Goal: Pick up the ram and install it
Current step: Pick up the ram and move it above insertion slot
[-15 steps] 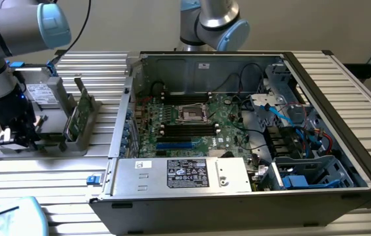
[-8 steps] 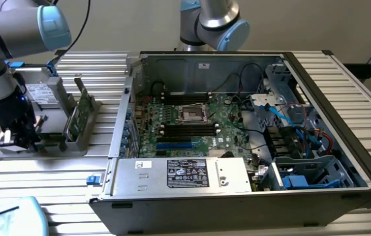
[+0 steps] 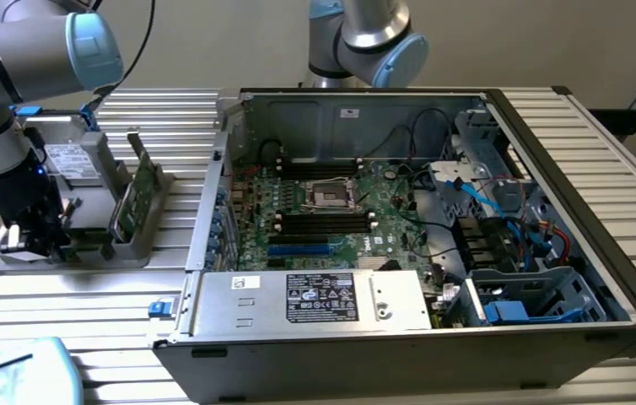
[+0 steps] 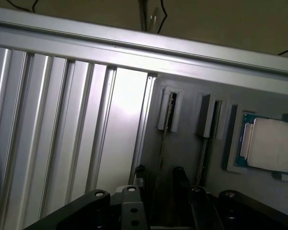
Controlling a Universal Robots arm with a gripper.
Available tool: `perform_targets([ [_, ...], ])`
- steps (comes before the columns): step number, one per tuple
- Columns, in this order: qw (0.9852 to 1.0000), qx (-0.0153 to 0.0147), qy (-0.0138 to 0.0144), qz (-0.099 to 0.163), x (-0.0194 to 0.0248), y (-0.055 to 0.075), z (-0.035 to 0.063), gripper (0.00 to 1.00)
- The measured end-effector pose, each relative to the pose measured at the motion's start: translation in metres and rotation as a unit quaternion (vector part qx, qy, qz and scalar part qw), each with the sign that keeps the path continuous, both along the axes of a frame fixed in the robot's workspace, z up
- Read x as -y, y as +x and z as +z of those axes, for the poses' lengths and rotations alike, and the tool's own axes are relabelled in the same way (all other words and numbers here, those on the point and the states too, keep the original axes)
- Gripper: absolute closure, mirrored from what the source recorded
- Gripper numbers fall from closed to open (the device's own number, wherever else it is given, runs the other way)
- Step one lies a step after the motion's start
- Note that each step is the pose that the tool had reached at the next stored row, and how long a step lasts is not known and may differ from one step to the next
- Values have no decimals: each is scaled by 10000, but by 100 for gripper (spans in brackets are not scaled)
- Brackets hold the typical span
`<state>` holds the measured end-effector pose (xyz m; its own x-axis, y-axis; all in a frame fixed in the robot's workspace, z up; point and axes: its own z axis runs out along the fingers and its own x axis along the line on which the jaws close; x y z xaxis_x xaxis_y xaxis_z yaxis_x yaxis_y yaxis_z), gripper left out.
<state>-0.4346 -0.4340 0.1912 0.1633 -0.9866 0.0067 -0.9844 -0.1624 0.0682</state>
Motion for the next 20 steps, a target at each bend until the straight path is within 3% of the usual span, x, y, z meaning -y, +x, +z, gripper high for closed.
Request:
perform_targets([
  [6,10000,1,1,-17,0,0,-2,63],
  [9,10000,1,0,-25,0,1,-2,72],
  [11,10000,1,1,-32,0,0,-2,84],
  [20,10000,1,1,-57,0,0,-2,85],
])
